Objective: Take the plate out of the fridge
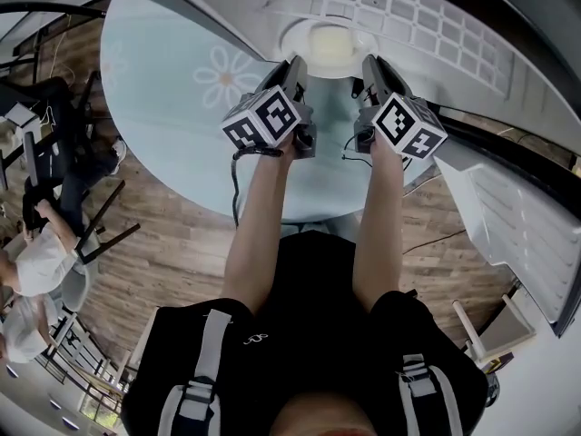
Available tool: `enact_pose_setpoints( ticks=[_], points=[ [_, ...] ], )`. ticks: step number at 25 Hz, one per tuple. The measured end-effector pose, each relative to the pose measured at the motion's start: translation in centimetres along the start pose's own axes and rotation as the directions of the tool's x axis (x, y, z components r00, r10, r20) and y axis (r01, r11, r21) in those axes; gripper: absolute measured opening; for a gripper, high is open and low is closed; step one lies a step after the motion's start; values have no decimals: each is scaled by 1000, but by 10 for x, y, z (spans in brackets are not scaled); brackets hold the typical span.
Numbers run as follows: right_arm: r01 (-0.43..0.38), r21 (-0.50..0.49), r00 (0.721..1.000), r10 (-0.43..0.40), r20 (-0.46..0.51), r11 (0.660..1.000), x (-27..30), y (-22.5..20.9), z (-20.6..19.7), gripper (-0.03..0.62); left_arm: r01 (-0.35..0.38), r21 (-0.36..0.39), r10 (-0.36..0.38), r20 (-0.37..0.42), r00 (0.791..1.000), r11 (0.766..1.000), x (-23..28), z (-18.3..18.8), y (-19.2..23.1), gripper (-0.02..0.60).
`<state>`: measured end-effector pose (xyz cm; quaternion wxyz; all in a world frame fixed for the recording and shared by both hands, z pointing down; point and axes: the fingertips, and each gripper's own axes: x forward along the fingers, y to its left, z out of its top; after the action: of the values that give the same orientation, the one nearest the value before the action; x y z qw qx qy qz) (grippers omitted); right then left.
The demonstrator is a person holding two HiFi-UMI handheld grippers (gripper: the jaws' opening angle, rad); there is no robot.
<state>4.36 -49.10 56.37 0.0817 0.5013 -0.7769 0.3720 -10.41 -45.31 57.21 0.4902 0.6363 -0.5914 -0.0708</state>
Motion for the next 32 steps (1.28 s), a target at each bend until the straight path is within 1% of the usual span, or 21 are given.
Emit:
enact_pose_setpoints(
  ticks=[2, 6, 10, 14, 23, 28, 32],
  points=[
    [-3, 18, 1000, 3, -2, 1000, -3, 1, -2, 77, 8, -13, -8, 15, 1000, 1000, -4, 1, -4, 80],
    [-10, 49, 1000, 10, 6, 999, -13, 2, -3, 75, 11, 15, -12, 38, 999, 1000, -10, -3, -11, 75],
    [-32, 79, 999, 30, 33, 996, -27, 8, 2, 67, 12, 26, -13, 27, 1000, 1000, -25, -7, -16, 78],
    [-37, 95, 998, 32, 52, 995, -43, 12, 8, 64, 36, 30, -37, 56, 998, 999, -38, -8, -31, 75],
    [-68, 103, 990, 55, 129, 992, -85, 25, 35, 60, 80, 102, -91, 106, 990, 992, -71, 1, -76, 67],
    [-76, 110, 986, 59, 155, 991, -112, 23, 41, 60, 109, 137, -125, 118, 985, 985, -88, -6, -98, 66],
    [-87, 113, 982, 66, 175, 990, -131, 26, 40, 58, 117, 148, -135, 115, 984, 982, -99, -15, -103, 67]
  ],
)
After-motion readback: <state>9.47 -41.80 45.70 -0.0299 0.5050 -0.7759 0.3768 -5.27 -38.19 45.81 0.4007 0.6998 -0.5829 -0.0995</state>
